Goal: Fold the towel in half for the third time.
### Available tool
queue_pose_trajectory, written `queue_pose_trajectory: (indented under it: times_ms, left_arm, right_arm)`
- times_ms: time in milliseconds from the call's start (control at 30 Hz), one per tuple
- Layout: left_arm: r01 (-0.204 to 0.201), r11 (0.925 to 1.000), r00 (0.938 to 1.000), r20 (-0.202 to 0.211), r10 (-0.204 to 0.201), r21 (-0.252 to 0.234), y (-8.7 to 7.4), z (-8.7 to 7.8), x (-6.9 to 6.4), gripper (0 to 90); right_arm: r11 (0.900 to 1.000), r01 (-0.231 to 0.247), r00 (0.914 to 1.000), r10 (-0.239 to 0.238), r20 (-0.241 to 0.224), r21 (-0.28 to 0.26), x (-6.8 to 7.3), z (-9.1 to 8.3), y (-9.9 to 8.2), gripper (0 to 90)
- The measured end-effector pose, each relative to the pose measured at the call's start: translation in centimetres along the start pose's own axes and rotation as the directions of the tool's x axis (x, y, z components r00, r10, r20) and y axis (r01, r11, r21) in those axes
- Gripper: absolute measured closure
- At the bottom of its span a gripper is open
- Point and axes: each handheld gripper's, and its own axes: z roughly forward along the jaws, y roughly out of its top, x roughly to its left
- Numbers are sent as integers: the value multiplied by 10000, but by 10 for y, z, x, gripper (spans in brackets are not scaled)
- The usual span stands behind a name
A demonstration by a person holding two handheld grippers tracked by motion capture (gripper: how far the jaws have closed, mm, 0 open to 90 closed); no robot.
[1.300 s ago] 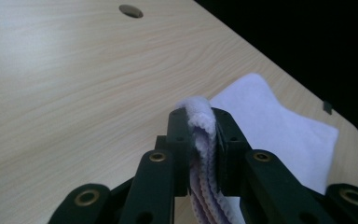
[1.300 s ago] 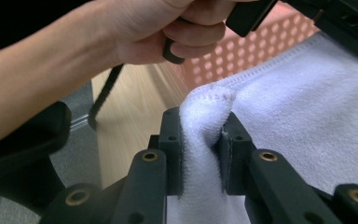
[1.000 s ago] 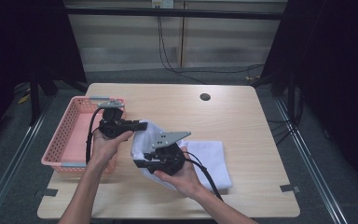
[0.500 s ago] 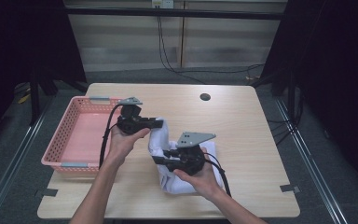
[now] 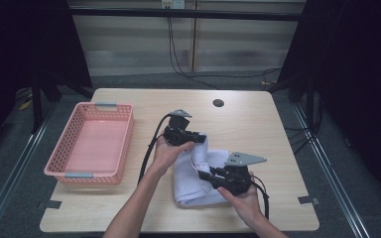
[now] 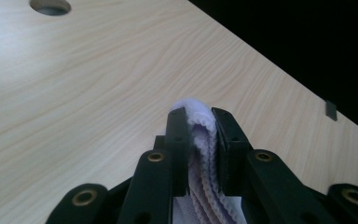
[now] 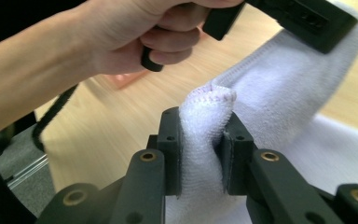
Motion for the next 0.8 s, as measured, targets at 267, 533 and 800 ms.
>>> queue_pose_trajectory:
  times_ms: [267,533,800]
  left_arm:
    - [-262,9978,9995,214,249,603,-4,37,-8,760]
    - [-204,9963,9984,538,160,837,-8,72,-16,711]
    - [-373,9982,9949,958,327,466,-2,75,-26,507]
  right_arm:
    - [9984,-291,9987,270,432,492,-22,-16,-30,690]
    - [9920,-157,9958,43,910,1252,-38,-36,-50,642]
    - [9825,-144,9905,-113,1369,1858,-44,-45,-56,536]
